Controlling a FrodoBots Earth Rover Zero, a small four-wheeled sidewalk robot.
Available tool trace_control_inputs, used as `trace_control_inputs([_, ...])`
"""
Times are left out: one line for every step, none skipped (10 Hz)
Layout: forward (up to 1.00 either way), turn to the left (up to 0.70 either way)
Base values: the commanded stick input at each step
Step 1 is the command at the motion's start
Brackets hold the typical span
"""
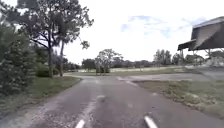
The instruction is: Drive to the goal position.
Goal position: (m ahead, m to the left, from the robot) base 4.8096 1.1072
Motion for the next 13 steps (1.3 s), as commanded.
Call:
trace_control_inputs([0.7,0.32])
trace_control_inputs([0.7,0.19])
trace_control_inputs([0.7,0.07])
trace_control_inputs([0.7,0.0])
trace_control_inputs([0.7,0.0])
trace_control_inputs([0.7,0.0])
trace_control_inputs([0.7,0.0])
trace_control_inputs([0.7,0.0])
trace_control_inputs([0.7,0.0])
trace_control_inputs([0.7,0.0])
trace_control_inputs([0.7,0.0])
trace_control_inputs([0.7,0.0])
trace_control_inputs([0.7,0.0])
